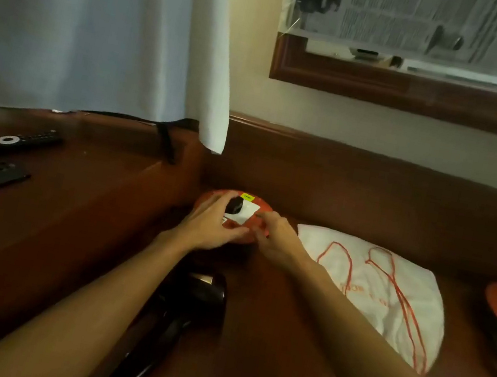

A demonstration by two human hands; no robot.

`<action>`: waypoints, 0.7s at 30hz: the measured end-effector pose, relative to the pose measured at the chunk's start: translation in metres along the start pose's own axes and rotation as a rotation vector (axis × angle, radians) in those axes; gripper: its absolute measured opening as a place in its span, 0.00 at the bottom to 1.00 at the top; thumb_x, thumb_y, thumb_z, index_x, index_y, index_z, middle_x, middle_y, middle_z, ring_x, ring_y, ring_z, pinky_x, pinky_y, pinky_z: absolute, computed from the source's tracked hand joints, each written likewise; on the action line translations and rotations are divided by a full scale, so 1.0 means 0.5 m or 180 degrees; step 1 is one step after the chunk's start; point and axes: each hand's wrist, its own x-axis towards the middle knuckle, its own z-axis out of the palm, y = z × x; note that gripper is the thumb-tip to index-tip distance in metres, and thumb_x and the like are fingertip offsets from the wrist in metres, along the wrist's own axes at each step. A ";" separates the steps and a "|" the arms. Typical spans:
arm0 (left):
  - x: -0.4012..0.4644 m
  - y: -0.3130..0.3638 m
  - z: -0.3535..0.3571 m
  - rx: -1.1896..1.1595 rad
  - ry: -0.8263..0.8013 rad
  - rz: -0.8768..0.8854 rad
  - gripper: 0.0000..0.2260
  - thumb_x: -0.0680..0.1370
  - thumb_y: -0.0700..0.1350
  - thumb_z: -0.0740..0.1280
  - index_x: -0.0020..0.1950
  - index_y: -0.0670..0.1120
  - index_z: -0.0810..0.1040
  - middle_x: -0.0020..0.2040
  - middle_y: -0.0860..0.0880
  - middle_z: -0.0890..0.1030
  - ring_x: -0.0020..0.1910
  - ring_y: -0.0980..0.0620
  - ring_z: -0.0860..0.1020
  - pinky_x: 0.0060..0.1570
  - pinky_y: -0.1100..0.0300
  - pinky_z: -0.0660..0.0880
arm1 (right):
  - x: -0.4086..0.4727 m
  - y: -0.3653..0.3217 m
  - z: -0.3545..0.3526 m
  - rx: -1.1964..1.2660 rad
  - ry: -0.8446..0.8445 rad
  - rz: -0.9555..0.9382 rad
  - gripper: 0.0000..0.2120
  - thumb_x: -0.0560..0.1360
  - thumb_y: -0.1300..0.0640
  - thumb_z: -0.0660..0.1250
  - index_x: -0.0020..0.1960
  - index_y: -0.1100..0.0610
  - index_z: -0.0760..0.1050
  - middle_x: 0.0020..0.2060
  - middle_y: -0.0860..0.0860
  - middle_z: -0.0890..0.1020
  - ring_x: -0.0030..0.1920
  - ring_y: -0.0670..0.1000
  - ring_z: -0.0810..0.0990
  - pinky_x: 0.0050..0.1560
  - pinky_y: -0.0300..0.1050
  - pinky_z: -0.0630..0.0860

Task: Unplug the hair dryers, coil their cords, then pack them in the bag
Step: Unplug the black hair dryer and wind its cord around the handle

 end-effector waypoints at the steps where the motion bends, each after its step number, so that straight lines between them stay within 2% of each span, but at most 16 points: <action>1: 0.009 -0.006 0.004 0.0084 -0.0016 -0.0019 0.42 0.73 0.65 0.73 0.81 0.56 0.57 0.81 0.49 0.60 0.80 0.43 0.61 0.73 0.39 0.68 | 0.016 0.005 0.004 -0.0079 0.0005 -0.0018 0.20 0.84 0.51 0.59 0.75 0.53 0.68 0.72 0.57 0.71 0.70 0.59 0.71 0.68 0.57 0.72; 6: 0.038 -0.018 0.005 0.0675 -0.0461 -0.0447 0.47 0.75 0.69 0.67 0.84 0.57 0.42 0.85 0.51 0.42 0.84 0.44 0.44 0.79 0.39 0.54 | 0.081 0.039 0.025 -0.0810 -0.0005 -0.0305 0.22 0.85 0.44 0.53 0.75 0.50 0.67 0.71 0.55 0.68 0.69 0.56 0.66 0.66 0.58 0.71; 8: 0.040 -0.023 0.005 0.0725 -0.0466 -0.0441 0.47 0.76 0.69 0.66 0.83 0.58 0.41 0.85 0.52 0.41 0.84 0.45 0.44 0.78 0.39 0.54 | 0.088 0.048 0.032 -0.1029 0.0012 -0.0337 0.24 0.84 0.41 0.52 0.76 0.49 0.65 0.72 0.54 0.66 0.70 0.56 0.64 0.67 0.59 0.70; 15: 0.034 -0.027 0.016 0.0907 -0.0349 -0.0416 0.47 0.76 0.71 0.65 0.83 0.58 0.40 0.85 0.53 0.40 0.84 0.46 0.43 0.77 0.39 0.55 | 0.099 0.061 0.023 -0.1020 -0.0003 -0.0419 0.25 0.83 0.38 0.52 0.77 0.47 0.65 0.68 0.53 0.66 0.68 0.54 0.67 0.66 0.57 0.70; 18: 0.029 -0.025 0.012 0.0791 -0.0304 -0.0412 0.48 0.75 0.70 0.67 0.83 0.58 0.41 0.85 0.52 0.40 0.84 0.45 0.45 0.78 0.38 0.56 | 0.109 0.053 0.007 -0.0987 -0.0052 -0.0355 0.23 0.82 0.39 0.56 0.74 0.47 0.69 0.65 0.53 0.68 0.66 0.55 0.67 0.66 0.57 0.68; 21: 0.023 -0.029 0.015 0.0456 -0.0205 -0.0622 0.54 0.72 0.71 0.70 0.84 0.56 0.38 0.85 0.50 0.40 0.84 0.45 0.44 0.78 0.38 0.54 | 0.117 0.025 0.000 -0.0944 0.0036 -0.0360 0.23 0.81 0.41 0.61 0.72 0.51 0.71 0.65 0.53 0.72 0.66 0.54 0.68 0.66 0.54 0.67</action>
